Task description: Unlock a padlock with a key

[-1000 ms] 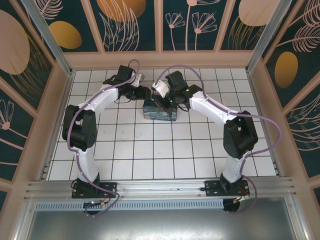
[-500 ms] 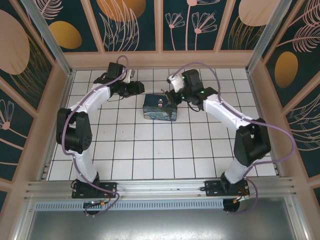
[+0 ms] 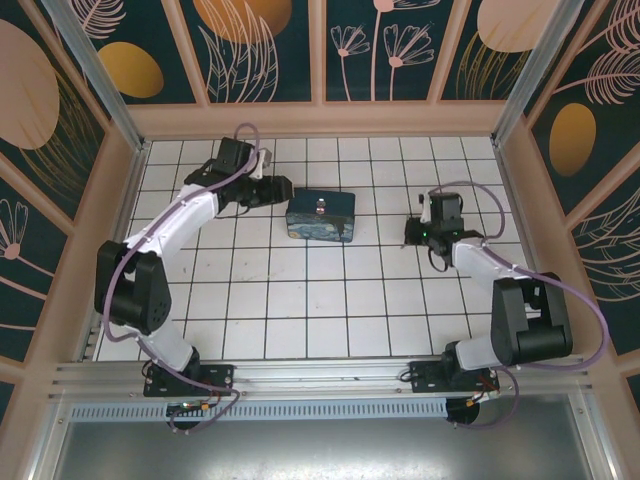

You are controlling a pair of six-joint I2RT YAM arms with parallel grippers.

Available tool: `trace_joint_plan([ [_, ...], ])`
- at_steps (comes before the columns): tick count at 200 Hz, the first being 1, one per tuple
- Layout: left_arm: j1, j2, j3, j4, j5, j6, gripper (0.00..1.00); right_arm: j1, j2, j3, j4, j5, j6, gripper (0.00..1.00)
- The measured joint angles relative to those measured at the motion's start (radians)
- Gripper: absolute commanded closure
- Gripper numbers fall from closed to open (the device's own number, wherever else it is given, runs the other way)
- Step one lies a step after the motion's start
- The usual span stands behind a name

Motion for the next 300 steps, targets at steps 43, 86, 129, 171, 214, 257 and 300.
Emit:
trace_joint_plan([
  [43,-0.037,-0.117,-0.139,-0.029,-0.044,-0.012,0.36,-0.002,0.000,-0.069,0.077,0.004,0.070,0.65],
  [86,-0.068,-0.129,-0.201,-0.035,-0.048,-0.056,0.37,-0.007,-0.056,-0.054,0.074,0.018,0.078,0.56],
  [129,-0.140,-0.132,-0.280,0.016,0.023,-0.127,0.43,0.008,0.052,0.122,0.185,-0.066,0.100,0.64],
  [171,-0.155,-0.115,-0.303,0.064,0.045,-0.178,0.46,0.047,0.351,0.309,0.321,-0.166,0.165,0.64],
  [214,-0.150,-0.072,-0.303,0.073,0.009,-0.226,0.45,0.095,0.548,0.502,0.336,-0.222,0.173,0.65],
  [257,-0.090,-0.018,-0.257,0.106,-0.009,-0.274,0.44,0.154,0.554,0.496,0.319,-0.268,0.143,0.68],
  [300,-0.016,0.022,-0.159,0.132,-0.008,-0.285,0.43,0.248,0.452,0.327,0.316,-0.276,0.154,0.69],
])
